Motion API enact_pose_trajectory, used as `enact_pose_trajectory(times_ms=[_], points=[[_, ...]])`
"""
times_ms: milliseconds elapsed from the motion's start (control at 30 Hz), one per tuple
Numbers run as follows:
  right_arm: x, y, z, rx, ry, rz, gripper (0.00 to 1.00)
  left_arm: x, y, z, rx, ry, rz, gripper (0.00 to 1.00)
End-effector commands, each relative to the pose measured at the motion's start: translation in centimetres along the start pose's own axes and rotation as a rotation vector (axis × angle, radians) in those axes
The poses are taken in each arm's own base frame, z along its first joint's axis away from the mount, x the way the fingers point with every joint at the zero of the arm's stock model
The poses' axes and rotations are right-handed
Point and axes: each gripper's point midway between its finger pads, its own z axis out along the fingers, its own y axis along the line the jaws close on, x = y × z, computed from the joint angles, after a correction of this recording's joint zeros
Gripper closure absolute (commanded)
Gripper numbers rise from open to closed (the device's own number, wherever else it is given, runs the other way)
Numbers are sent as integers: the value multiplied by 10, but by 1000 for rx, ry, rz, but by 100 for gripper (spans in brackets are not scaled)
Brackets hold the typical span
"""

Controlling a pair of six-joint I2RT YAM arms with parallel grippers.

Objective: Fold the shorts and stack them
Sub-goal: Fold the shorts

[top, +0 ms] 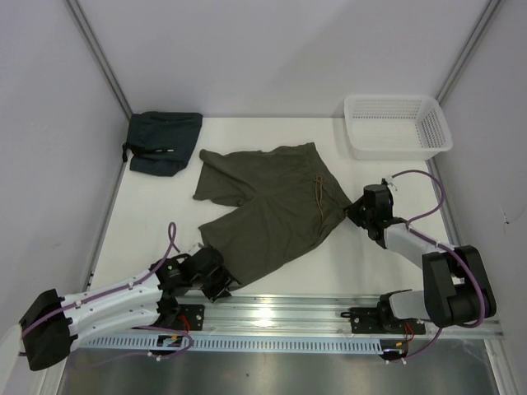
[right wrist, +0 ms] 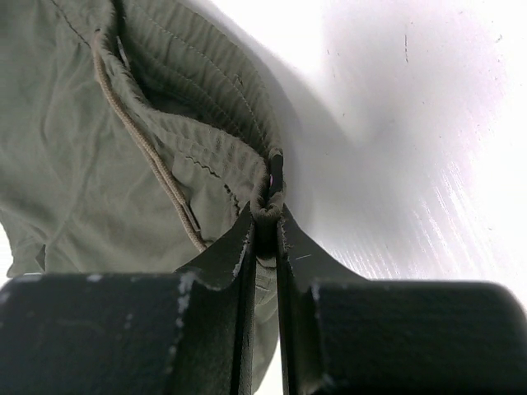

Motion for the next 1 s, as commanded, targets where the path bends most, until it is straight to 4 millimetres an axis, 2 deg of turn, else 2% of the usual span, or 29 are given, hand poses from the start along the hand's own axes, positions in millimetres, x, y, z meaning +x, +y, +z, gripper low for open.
enact_pose_trajectory(times_ms=[0,133,233,300,333,400,500,533,567,633,667,733,767,800,867,900,967], points=[[-19,14,-6,-28,-71,18,100,-12,-11,4,46,-52,-55,50],[-19,14,-9,-30,-78,18,100,-18,-10,8,40,-64,-65,51],[-18,12,-12,-30,-81,21,100,-23,-8,11,35,-80,-72,62],[-16,11,-13,-32,-79,19,100,-27,-8,12,39,-90,-75,79],[-14,10,-15,-31,-77,18,100,-30,-9,11,45,-98,-74,92],[-12,8,-17,-27,-74,19,100,-38,-14,9,63,-137,-57,100],[-11,3,-23,-15,-75,28,100,-45,-19,0,75,-180,-27,100],[-8,-2,-25,6,-63,32,100,-46,-15,-2,56,-186,-18,100],[-11,1,-31,-2,-75,37,100,-47,-22,-8,71,-193,-9,100],[-7,-8,-40,37,-57,47,100,-49,-16,-13,50,-203,5,100],[-10,-5,-48,20,-69,53,100,-48,-22,-19,74,-199,9,100],[-5,-9,-57,38,-49,45,100,-41,-21,-22,83,-162,11,100],[-8,-3,-65,21,-56,39,100,-38,-21,-24,98,-143,8,100],[-2,-11,-69,56,-34,28,100,-31,-23,-26,110,-109,5,100],[-3,-11,-77,72,-23,20,100,-26,-26,-31,140,-81,4,100],[4,-17,-81,95,9,9,100,-25,-30,-36,157,-74,7,100],[8,-19,-85,116,36,-2,100,-26,-24,-41,135,-85,20,100]])
